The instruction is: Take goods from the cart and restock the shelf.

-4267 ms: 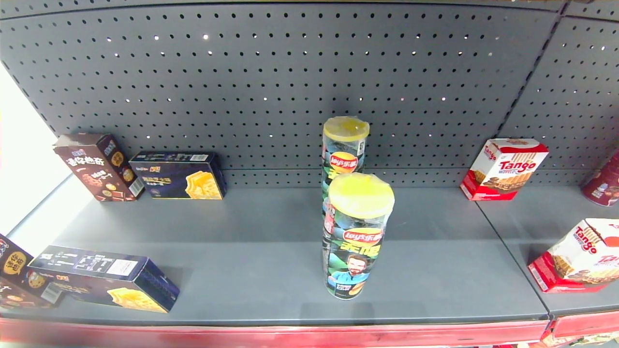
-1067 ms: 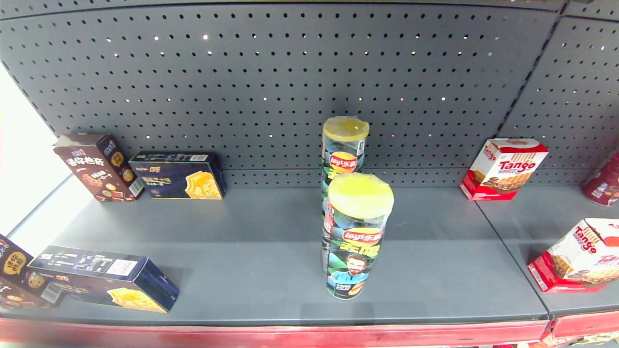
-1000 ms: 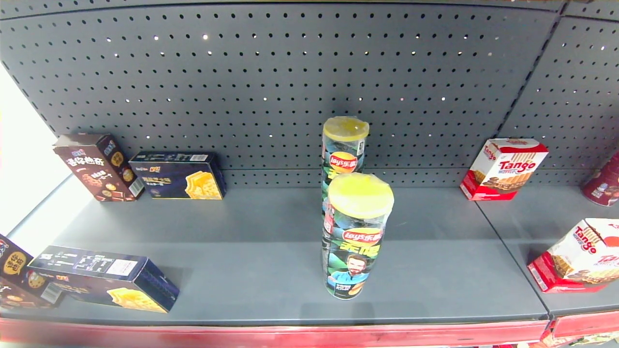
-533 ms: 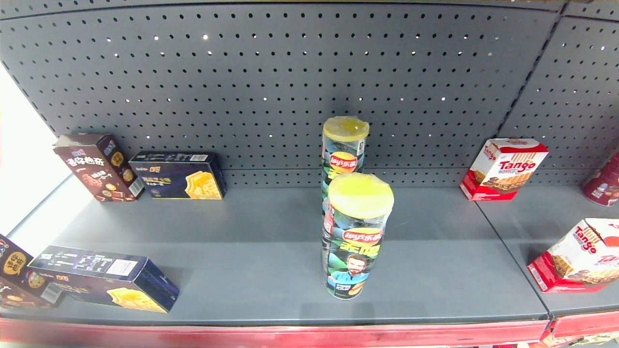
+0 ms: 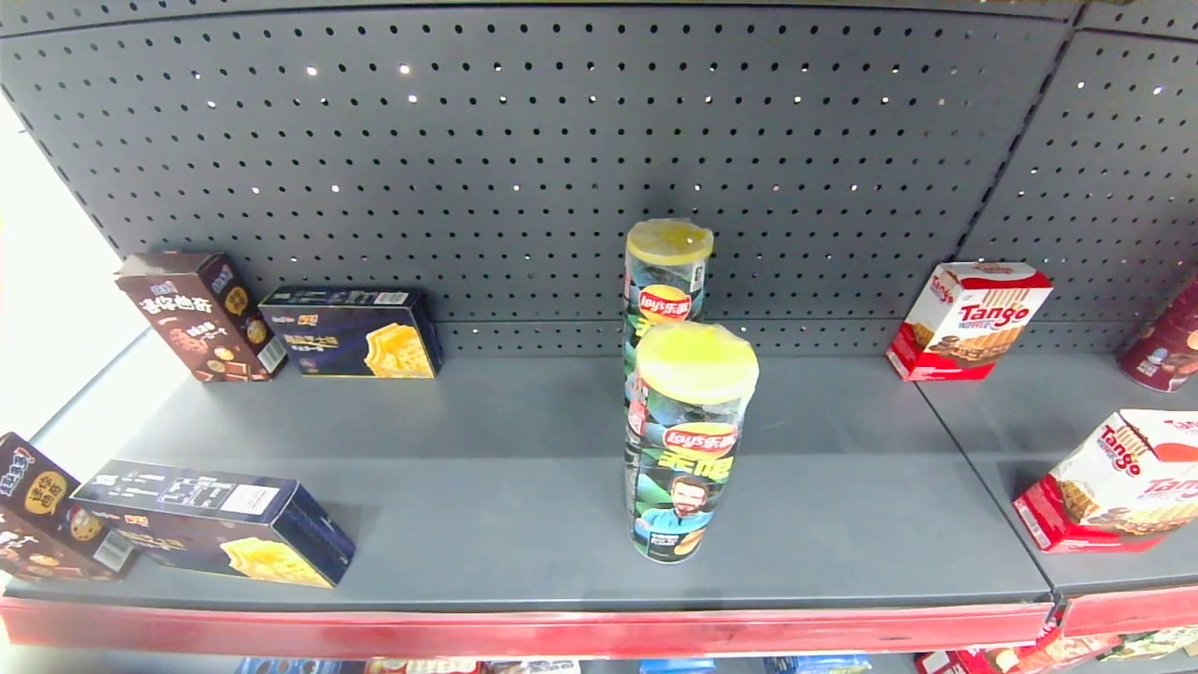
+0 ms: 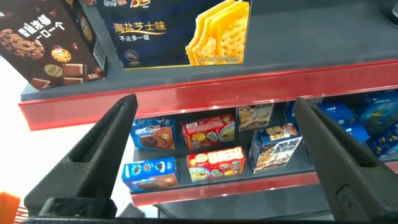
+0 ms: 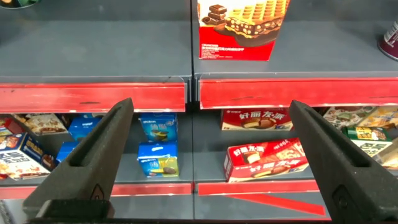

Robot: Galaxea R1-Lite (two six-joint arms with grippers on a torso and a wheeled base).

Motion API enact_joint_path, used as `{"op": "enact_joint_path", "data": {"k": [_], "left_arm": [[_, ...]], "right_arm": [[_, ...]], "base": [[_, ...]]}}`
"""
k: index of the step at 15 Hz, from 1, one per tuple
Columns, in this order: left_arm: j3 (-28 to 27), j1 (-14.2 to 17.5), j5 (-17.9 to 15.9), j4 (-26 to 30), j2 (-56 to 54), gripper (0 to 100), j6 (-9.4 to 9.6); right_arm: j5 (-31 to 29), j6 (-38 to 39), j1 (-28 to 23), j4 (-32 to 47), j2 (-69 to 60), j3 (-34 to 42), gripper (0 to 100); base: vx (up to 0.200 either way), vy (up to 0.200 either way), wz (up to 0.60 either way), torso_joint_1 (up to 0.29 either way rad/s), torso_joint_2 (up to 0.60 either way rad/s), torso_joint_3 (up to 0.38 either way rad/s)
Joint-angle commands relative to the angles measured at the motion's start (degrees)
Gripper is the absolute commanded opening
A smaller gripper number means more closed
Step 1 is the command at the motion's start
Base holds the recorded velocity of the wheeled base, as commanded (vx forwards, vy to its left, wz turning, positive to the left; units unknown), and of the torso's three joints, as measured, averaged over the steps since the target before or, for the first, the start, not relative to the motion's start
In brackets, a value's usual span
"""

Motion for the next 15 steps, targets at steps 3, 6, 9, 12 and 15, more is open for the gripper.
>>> {"op": "enact_joint_path", "data": {"k": [3,6,9,12,15], "left_arm": [[0.0,0.07,0.62,-0.01,-0.02,100,-1.13],[0.0,0.07,0.53,-0.01,-0.02,100,-0.77],[0.0,0.07,0.71,-0.01,-0.02,100,-1.13],[0.0,0.07,0.79,-0.01,-0.02,100,-1.48],[0.0,0.07,0.79,-0.01,-0.02,100,-1.3]], "right_arm": [[-0.02,-0.01,0.0,0.0,-0.03,0.0,100],[-0.02,-0.01,0.0,0.0,-0.03,0.0,100],[-0.02,-0.01,0.0,0.0,-0.03,0.0,100],[-0.02,-0.01,0.0,0.0,-0.03,0.0,100],[-0.02,-0.01,-0.09,0.0,-0.03,0.0,100]], "base": [[0.0,0.0,0.0,0.0,0.0,0.0],[0.0,0.0,0.0,0.0,0.0,0.0],[0.0,-0.067,0.0,0.001,0.0,0.001],[0.0,0.0,0.0,0.0,0.0,0.0],[0.0,0.0,0.0,0.0,0.0,0.0]]}}
